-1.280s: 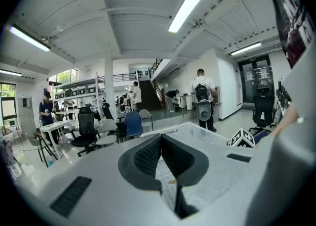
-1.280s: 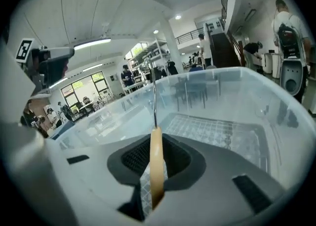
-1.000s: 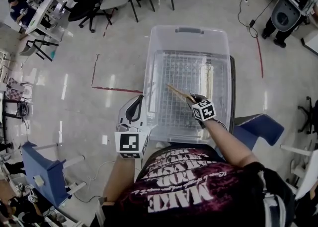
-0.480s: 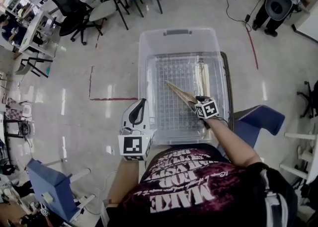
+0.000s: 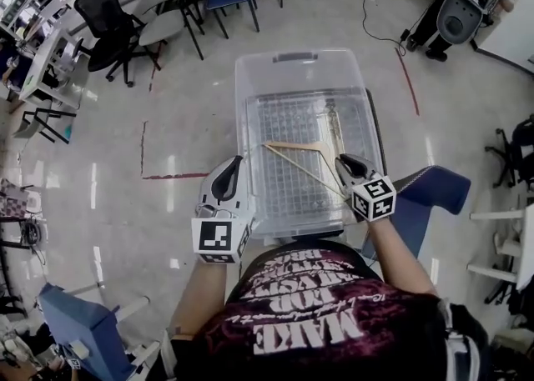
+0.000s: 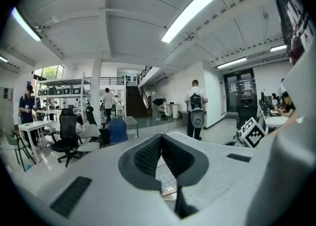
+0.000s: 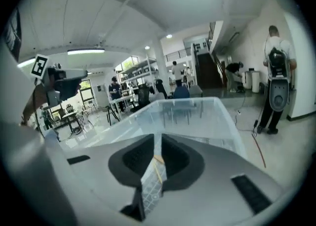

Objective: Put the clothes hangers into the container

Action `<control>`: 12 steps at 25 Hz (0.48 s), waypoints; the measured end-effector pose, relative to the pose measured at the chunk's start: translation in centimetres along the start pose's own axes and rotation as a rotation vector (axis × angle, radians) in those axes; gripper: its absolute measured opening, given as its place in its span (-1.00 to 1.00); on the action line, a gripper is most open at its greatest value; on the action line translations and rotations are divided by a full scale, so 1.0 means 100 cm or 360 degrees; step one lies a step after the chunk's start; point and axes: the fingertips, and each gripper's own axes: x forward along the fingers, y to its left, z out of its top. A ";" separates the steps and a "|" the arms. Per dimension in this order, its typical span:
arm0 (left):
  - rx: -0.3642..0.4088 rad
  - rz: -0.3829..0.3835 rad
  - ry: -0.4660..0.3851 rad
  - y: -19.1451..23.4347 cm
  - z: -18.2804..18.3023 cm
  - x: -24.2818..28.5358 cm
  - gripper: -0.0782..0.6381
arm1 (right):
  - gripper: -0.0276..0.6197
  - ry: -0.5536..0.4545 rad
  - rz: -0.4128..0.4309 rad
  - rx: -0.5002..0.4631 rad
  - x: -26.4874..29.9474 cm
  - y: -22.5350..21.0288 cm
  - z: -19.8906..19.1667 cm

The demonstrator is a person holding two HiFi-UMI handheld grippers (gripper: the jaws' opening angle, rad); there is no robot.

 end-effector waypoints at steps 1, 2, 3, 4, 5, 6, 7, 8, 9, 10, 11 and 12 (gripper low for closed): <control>-0.0016 -0.0005 -0.0016 0.003 0.002 -0.003 -0.76 | -0.86 -0.0069 -0.0016 -0.0043 -0.007 0.007 0.016; -0.0029 -0.0007 -0.0028 0.005 0.002 -0.006 -0.76 | -0.90 -0.0134 -0.0032 -0.0083 -0.014 0.013 0.031; -0.0036 -0.0005 -0.0035 0.006 0.003 -0.008 -0.76 | -0.90 -0.0192 -0.0043 -0.0116 -0.021 0.018 0.046; -0.0036 -0.0002 -0.0038 0.007 0.004 -0.010 -0.76 | -0.91 -0.0245 -0.0050 -0.0140 -0.028 0.023 0.060; -0.0031 -0.0002 -0.0042 0.007 0.006 -0.012 -0.76 | -0.91 -0.0292 -0.0053 -0.0162 -0.036 0.029 0.073; -0.0025 -0.0010 -0.0050 0.007 0.009 -0.015 -0.76 | -0.91 -0.0333 -0.0052 -0.0187 -0.045 0.035 0.085; -0.0017 -0.0026 -0.0064 0.006 0.013 -0.018 -0.76 | -0.91 -0.0369 -0.0053 -0.0216 -0.054 0.042 0.097; -0.0009 -0.0047 -0.0080 0.005 0.018 -0.021 -0.76 | -0.91 -0.0402 -0.0058 -0.0243 -0.062 0.048 0.107; -0.0001 -0.0068 -0.0095 0.005 0.023 -0.023 -0.76 | -0.91 -0.0432 -0.0066 -0.0262 -0.070 0.053 0.117; 0.0006 -0.0086 -0.0107 0.004 0.028 -0.025 -0.76 | -0.91 -0.0459 -0.0071 -0.0271 -0.077 0.058 0.126; 0.0010 -0.0100 -0.0116 0.004 0.032 -0.027 -0.76 | -0.91 -0.0483 -0.0074 -0.0272 -0.084 0.062 0.133; 0.0014 -0.0111 -0.0124 0.003 0.035 -0.030 -0.76 | -0.91 -0.0503 -0.0076 -0.0271 -0.090 0.066 0.139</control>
